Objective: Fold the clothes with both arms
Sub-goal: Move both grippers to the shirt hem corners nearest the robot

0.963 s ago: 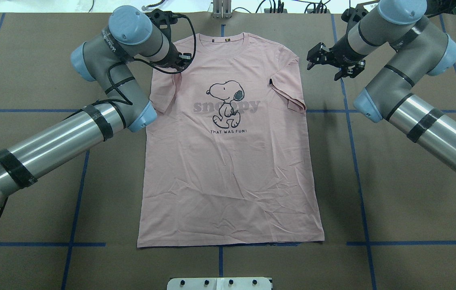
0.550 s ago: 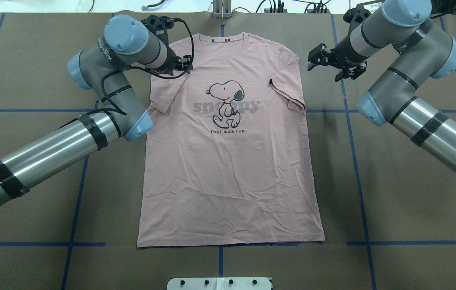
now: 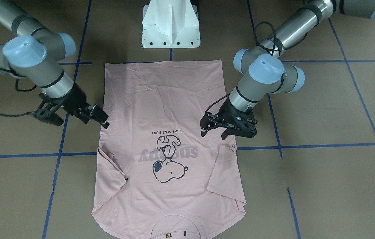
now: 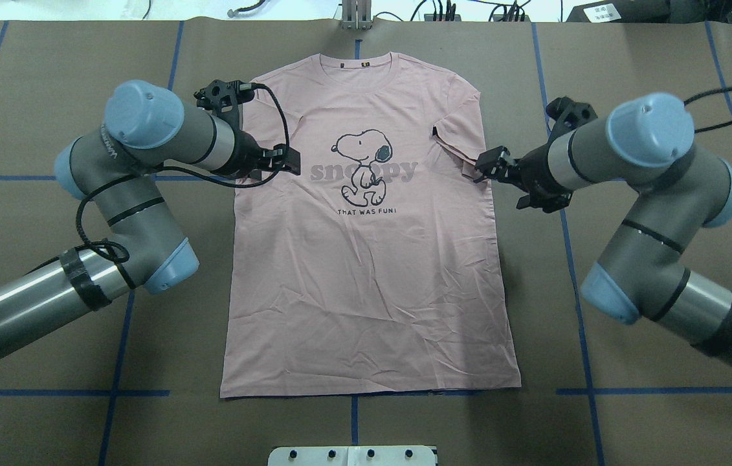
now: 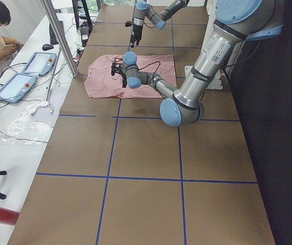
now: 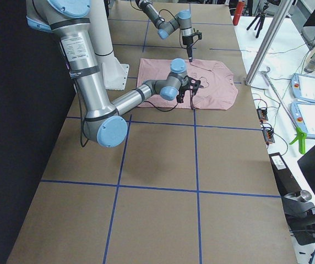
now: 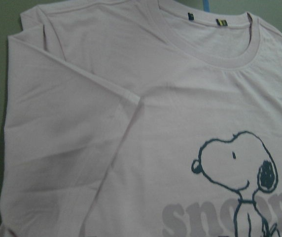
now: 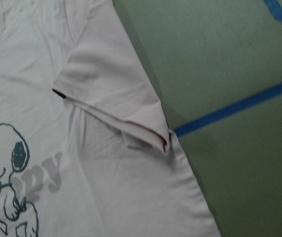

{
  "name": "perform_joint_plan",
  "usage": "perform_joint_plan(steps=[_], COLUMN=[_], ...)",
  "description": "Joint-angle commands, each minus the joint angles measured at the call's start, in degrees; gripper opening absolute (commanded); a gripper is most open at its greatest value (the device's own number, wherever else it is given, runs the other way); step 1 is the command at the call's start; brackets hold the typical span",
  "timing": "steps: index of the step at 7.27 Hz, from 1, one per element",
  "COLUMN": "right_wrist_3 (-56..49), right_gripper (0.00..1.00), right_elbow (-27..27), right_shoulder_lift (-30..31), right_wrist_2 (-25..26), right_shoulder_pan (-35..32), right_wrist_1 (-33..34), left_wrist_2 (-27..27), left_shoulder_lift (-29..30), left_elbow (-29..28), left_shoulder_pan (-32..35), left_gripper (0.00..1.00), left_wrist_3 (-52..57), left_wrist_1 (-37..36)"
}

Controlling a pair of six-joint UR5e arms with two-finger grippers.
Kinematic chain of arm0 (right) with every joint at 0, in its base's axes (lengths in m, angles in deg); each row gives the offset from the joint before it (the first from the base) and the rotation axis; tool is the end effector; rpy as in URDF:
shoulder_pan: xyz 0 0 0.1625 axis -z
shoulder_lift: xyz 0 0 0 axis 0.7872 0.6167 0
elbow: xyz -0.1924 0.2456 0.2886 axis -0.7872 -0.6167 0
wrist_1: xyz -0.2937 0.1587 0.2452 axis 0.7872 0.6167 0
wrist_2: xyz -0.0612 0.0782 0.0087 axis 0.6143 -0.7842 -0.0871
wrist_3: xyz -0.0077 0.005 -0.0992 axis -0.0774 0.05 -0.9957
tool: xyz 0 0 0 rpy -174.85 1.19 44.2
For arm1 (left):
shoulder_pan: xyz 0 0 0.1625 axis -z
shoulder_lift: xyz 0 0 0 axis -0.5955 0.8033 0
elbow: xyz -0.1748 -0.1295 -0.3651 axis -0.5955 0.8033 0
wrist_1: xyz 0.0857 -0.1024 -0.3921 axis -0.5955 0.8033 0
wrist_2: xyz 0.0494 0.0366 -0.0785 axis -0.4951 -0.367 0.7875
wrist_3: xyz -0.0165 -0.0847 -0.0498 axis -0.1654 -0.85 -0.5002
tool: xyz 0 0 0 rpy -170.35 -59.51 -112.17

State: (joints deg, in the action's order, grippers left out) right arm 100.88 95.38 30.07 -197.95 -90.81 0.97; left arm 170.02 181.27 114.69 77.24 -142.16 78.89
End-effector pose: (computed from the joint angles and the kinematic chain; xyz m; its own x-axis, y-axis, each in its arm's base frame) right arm -0.4103 -0.4591 0.3550 0.3643 0.3967 0.8425 -0.3981 0.8842 -0.2443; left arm 0.4747 -0.5267 0.3019 0.3745 0.0626 -0.9251 0.1721 0.9757 0.1357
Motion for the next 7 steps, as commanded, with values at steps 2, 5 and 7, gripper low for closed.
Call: perform_joint_plan(steps=[2, 5, 7], right_wrist_3=[15.2, 24.6, 26.9], right_gripper=[0.87, 0.84, 0.83], right_elbow=[16.3, 18.8, 19.6], right_shoulder_lift=[6.5, 12.2, 13.0], right_wrist_2=[18.6, 24.1, 24.3], right_shoulder_pan=[19.3, 29.0, 31.3], right_wrist_1=[14.3, 19.7, 20.0], left_wrist_2=[5.3, 5.0, 4.9], left_shoulder_lift=[-14.3, -16.2, -16.9], left_elbow=[15.9, 17.5, 18.9], left_shoulder_pan=[0.9, 0.9, 0.9], left_gripper=[0.82, 0.84, 0.86], left_wrist_3=[-0.3, -0.4, -0.5], left_wrist_1=[-0.5, -0.7, -0.7])
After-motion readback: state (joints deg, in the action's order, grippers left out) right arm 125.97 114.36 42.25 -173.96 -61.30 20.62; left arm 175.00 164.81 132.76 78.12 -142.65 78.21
